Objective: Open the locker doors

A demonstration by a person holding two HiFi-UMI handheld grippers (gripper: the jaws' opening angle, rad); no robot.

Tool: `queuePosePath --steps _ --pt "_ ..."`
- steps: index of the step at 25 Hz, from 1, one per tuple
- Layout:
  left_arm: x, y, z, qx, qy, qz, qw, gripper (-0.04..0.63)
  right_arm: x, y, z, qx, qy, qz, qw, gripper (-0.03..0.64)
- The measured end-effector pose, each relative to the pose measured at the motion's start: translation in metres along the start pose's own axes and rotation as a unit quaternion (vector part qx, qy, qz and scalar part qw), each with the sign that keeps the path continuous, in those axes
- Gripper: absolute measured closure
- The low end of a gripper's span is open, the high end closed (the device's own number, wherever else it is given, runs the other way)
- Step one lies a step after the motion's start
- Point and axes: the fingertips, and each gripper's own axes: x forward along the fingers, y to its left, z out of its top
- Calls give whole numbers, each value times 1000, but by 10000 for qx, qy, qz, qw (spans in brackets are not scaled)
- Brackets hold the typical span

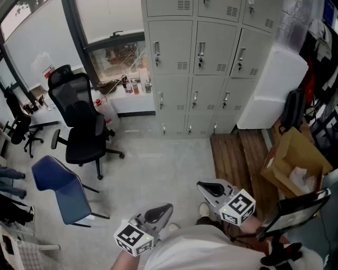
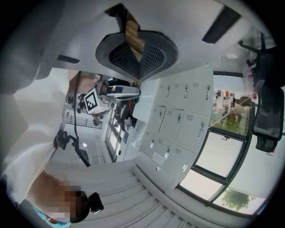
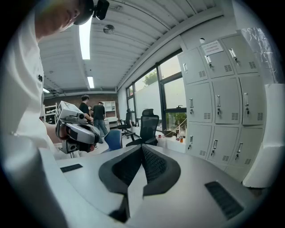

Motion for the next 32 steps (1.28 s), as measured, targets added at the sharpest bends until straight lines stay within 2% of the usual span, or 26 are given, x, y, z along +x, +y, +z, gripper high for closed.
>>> queuePosePath --steps 8,19,23,28,32 --pt "-20 29 5 68 -63 174 9998 583 37 6 13 -236 -41 96 9997 600" --pt "16 35 2 -101 -15 -60 9999 583 31 -21 7 -32 -25 -74 10000 598" --pt "44 59 6 -84 45 -87 9999 581 45 -59 1 4 -10 -106 9999 597" --pt "84 115 50 -66 62 87 9999 581 95 -131 32 31 -152 79 9998 597" --pt "126 160 84 157 181 141 9996 581 132 -188 56 -81 -273 201 9994 597"
